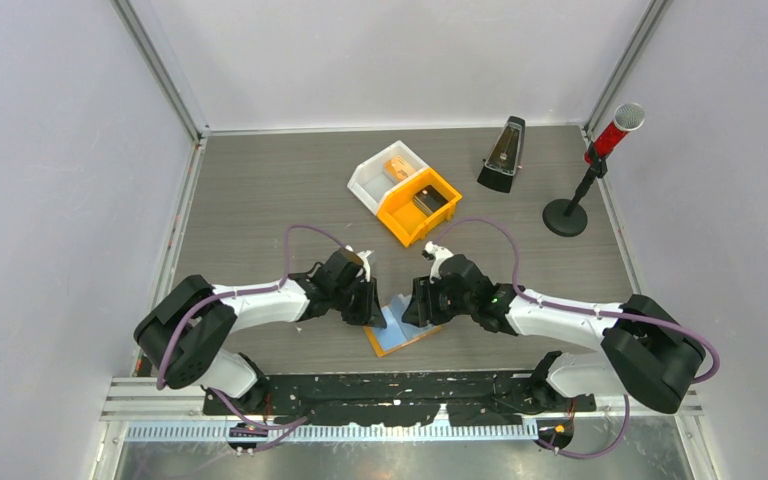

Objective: Take the credit cards out of the card holder
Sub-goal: Remove the credit card from the card holder.

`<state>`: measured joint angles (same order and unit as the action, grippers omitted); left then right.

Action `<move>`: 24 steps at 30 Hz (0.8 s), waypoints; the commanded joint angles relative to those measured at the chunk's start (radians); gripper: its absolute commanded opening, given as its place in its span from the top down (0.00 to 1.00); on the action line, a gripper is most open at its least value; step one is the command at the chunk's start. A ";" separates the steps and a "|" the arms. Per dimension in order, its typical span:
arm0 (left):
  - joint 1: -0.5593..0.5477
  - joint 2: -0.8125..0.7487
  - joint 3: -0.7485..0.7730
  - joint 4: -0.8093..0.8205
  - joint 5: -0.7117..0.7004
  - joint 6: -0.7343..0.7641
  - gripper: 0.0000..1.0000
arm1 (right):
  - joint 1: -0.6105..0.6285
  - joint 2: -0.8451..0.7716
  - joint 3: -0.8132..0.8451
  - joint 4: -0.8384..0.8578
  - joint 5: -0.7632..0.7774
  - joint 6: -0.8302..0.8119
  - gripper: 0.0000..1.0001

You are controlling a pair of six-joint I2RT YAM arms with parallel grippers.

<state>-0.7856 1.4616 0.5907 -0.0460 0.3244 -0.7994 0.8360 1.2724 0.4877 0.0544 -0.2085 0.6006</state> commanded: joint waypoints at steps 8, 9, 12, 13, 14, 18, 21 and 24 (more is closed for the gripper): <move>-0.020 -0.045 0.017 -0.052 -0.033 -0.005 0.82 | 0.009 -0.036 -0.022 0.140 -0.106 0.072 0.51; -0.020 -0.055 0.023 -0.062 -0.037 -0.008 0.81 | 0.011 -0.032 -0.023 0.157 -0.110 0.083 0.51; -0.020 -0.091 0.042 -0.119 -0.060 -0.020 0.78 | 0.024 -0.016 -0.024 0.178 -0.119 0.098 0.51; -0.020 -0.101 0.051 -0.145 -0.074 -0.026 0.76 | 0.031 -0.011 -0.023 0.184 -0.119 0.102 0.51; -0.020 -0.115 0.065 -0.183 -0.090 -0.028 0.76 | 0.035 -0.009 -0.020 0.186 -0.117 0.103 0.50; -0.020 -0.162 0.067 -0.219 -0.128 -0.046 0.75 | 0.053 0.003 -0.007 0.188 -0.104 0.103 0.50; -0.019 -0.210 0.058 -0.245 -0.169 -0.064 0.75 | 0.069 0.009 0.001 0.189 -0.095 0.107 0.51; -0.018 -0.248 0.064 -0.275 -0.200 -0.066 0.75 | 0.098 0.023 0.017 0.189 -0.075 0.110 0.51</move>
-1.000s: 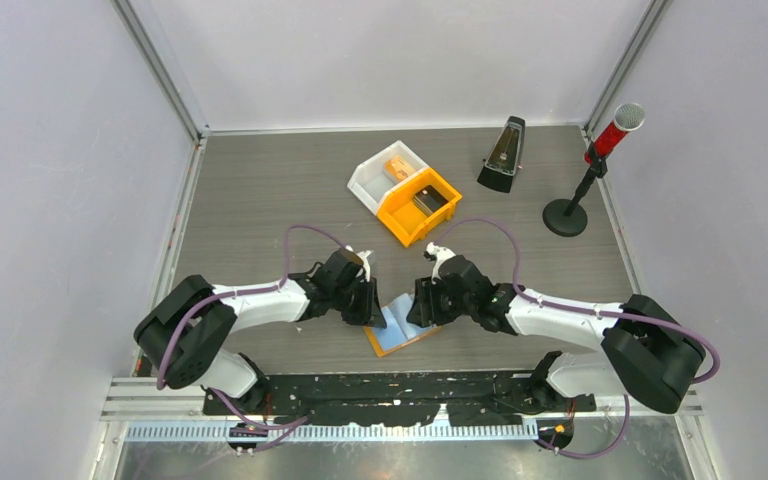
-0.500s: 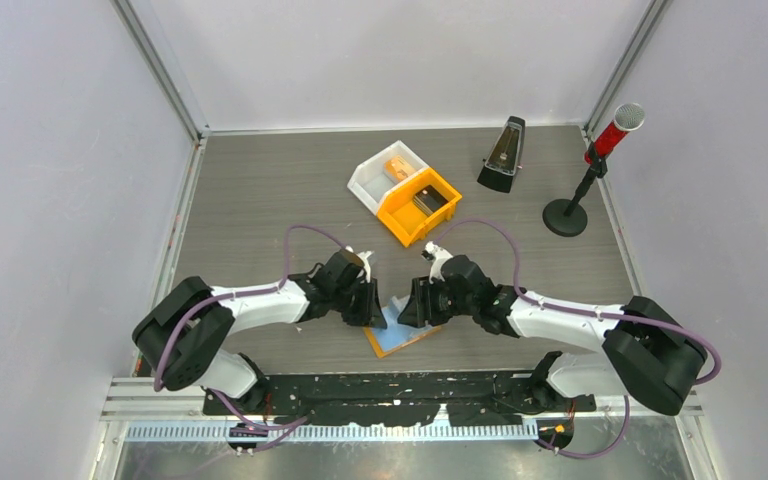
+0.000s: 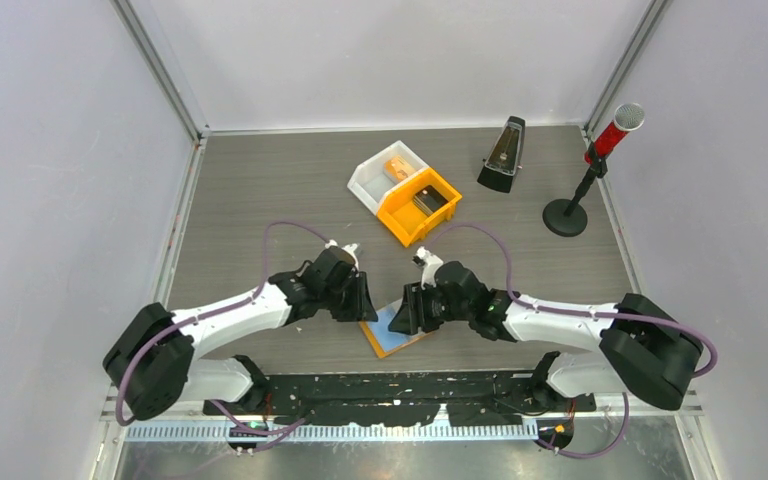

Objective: Take the credit cards out of the card holder
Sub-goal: Remove the credit card from the card holder.

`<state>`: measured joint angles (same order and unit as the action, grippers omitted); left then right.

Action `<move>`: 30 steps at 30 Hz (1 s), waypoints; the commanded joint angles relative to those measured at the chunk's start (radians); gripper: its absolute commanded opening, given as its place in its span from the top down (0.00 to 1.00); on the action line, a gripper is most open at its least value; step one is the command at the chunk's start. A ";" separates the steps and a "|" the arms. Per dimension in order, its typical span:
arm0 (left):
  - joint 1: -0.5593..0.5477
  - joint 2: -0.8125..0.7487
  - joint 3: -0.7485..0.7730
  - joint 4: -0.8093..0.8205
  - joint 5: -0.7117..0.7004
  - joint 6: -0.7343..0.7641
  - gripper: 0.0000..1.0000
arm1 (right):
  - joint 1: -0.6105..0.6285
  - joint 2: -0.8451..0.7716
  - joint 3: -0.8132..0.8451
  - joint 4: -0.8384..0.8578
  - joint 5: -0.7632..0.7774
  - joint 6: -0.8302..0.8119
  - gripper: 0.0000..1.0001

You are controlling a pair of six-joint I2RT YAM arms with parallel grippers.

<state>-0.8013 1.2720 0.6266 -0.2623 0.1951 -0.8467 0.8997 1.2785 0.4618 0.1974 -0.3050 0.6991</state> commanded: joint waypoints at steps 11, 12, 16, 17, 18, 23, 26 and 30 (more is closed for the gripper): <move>-0.003 -0.079 0.017 0.074 0.027 -0.051 0.75 | 0.085 0.143 0.044 0.101 0.090 -0.006 0.51; -0.004 -0.071 0.014 0.092 0.034 -0.052 0.75 | 0.085 0.141 0.044 0.094 0.098 -0.011 0.51; -0.004 -0.020 -0.007 0.163 0.052 -0.054 0.77 | 0.085 0.131 0.049 0.063 0.111 -0.024 0.51; -0.004 -0.005 -0.013 0.174 0.052 -0.056 0.77 | 0.085 0.126 0.050 0.054 0.111 -0.026 0.51; -0.004 0.013 -0.022 0.185 0.053 -0.059 0.78 | 0.085 0.110 0.050 0.046 0.115 -0.027 0.51; -0.004 0.069 -0.073 0.239 0.069 -0.072 0.79 | 0.084 0.021 0.063 -0.050 0.167 -0.060 0.51; -0.004 0.086 -0.085 0.242 0.059 -0.069 0.79 | 0.074 -0.045 0.054 -0.099 0.207 -0.073 0.51; -0.004 0.100 -0.090 0.232 0.039 -0.056 0.79 | 0.050 -0.094 0.044 -0.142 0.243 -0.086 0.51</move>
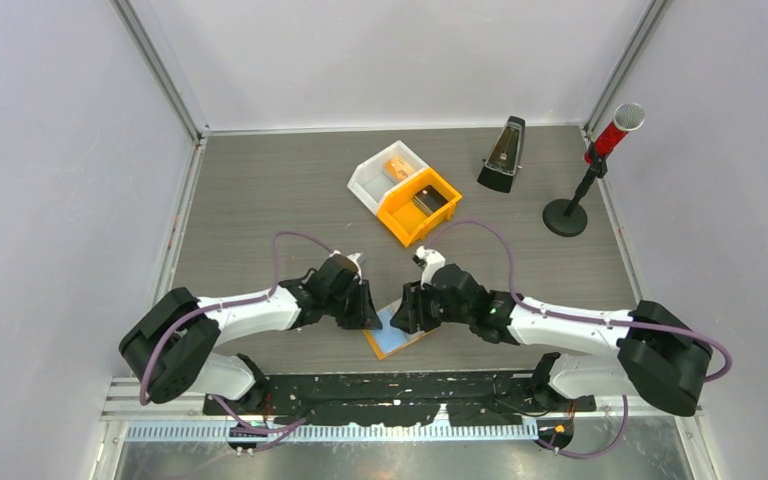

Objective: Take the credit cards out of the card holder
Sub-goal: Remove the credit card from the card holder.

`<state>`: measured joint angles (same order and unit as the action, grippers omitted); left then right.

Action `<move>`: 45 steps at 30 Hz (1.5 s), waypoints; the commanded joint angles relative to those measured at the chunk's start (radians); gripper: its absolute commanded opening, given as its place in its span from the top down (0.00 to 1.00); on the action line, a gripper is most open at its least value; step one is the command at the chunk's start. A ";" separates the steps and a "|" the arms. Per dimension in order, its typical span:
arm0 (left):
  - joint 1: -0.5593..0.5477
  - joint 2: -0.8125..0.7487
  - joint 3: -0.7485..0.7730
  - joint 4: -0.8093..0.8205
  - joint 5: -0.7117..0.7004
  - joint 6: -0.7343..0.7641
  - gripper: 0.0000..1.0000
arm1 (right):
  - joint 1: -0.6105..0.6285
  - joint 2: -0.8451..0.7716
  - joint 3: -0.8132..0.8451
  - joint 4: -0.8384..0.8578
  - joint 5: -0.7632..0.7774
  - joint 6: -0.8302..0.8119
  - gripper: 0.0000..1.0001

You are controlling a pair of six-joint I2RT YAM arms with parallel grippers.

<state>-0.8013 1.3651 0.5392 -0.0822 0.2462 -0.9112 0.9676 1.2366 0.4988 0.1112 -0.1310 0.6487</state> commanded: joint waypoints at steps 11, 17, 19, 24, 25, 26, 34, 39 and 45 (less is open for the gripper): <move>-0.004 0.009 -0.008 0.046 -0.019 0.015 0.80 | -0.096 -0.043 -0.014 -0.097 0.098 -0.079 0.50; -0.004 0.012 -0.007 0.047 -0.017 0.015 0.80 | -0.106 0.001 -0.016 -0.094 0.099 -0.087 0.50; -0.004 0.013 -0.006 0.047 -0.016 0.015 0.79 | -0.106 0.010 -0.020 -0.088 0.097 -0.086 0.50; -0.004 0.015 -0.005 0.048 -0.015 0.015 0.79 | -0.106 0.029 -0.034 -0.067 0.081 -0.076 0.50; -0.004 0.016 -0.007 0.048 -0.015 0.015 0.80 | -0.106 0.032 -0.035 -0.066 0.080 -0.075 0.50; -0.004 0.017 -0.004 0.048 -0.015 0.015 0.80 | -0.106 0.037 -0.036 -0.065 0.077 -0.074 0.50; -0.004 0.016 -0.005 0.049 -0.014 0.017 0.80 | -0.106 0.029 -0.030 -0.097 0.106 -0.090 0.50; -0.004 0.015 -0.004 0.049 -0.013 0.017 0.80 | -0.106 0.007 -0.017 -0.146 0.128 -0.109 0.50; -0.004 0.016 -0.004 0.050 -0.015 0.017 0.79 | -0.106 0.017 -0.020 -0.136 0.148 -0.110 0.50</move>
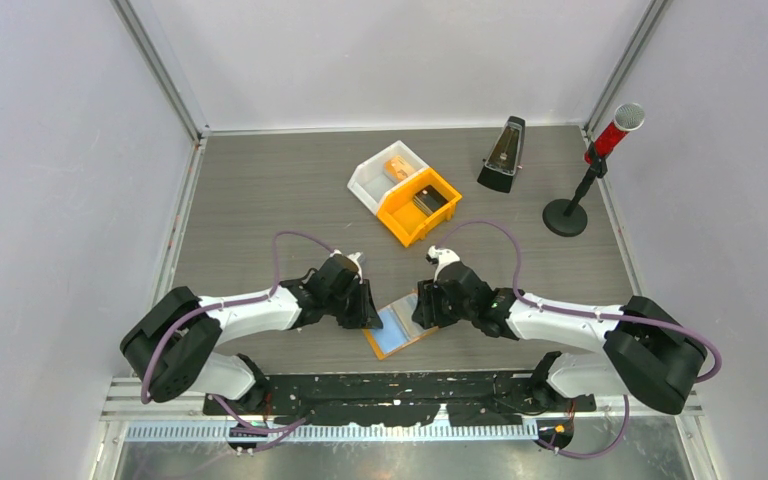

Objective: Take the credit cards out of the card holder
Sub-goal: Remove the credit card from the card holder.

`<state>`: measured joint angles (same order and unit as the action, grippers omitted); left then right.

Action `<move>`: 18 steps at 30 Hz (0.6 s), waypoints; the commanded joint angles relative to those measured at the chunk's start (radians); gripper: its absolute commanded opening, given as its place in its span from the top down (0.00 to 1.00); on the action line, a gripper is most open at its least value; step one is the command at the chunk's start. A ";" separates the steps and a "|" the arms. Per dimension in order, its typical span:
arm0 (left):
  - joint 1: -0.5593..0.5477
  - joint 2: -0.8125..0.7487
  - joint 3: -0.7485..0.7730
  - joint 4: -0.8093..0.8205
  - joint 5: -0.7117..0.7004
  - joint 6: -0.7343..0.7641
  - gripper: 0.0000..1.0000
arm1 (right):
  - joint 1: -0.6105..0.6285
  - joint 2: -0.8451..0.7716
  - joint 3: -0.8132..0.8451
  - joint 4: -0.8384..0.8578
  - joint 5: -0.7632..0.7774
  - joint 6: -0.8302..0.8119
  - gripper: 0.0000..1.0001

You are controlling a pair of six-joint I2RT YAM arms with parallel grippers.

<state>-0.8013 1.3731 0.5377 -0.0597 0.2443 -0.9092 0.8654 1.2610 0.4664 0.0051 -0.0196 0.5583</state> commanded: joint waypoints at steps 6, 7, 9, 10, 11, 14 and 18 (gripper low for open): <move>-0.004 0.016 0.002 0.028 -0.009 0.015 0.80 | -0.002 0.005 -0.001 0.014 -0.047 -0.004 0.50; -0.004 0.016 0.003 0.027 -0.009 0.015 0.79 | -0.003 0.006 -0.003 0.022 -0.066 -0.002 0.50; -0.004 0.016 0.003 0.025 -0.011 0.017 0.80 | -0.003 0.004 -0.006 0.042 -0.099 0.006 0.50; -0.004 0.016 0.003 0.025 -0.013 0.018 0.80 | -0.003 0.003 -0.008 0.058 -0.112 0.012 0.50; -0.004 0.019 0.003 0.027 -0.014 0.018 0.80 | -0.003 0.000 -0.010 0.073 -0.136 0.016 0.50; -0.004 0.032 0.010 0.029 -0.009 0.018 0.79 | -0.002 -0.005 -0.018 0.106 -0.199 0.038 0.50; -0.005 0.036 0.018 0.028 0.002 0.016 0.80 | -0.002 -0.025 -0.028 0.141 -0.246 0.068 0.50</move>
<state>-0.8013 1.3891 0.5385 -0.0410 0.2485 -0.9096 0.8616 1.2613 0.4496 0.0681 -0.1783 0.5838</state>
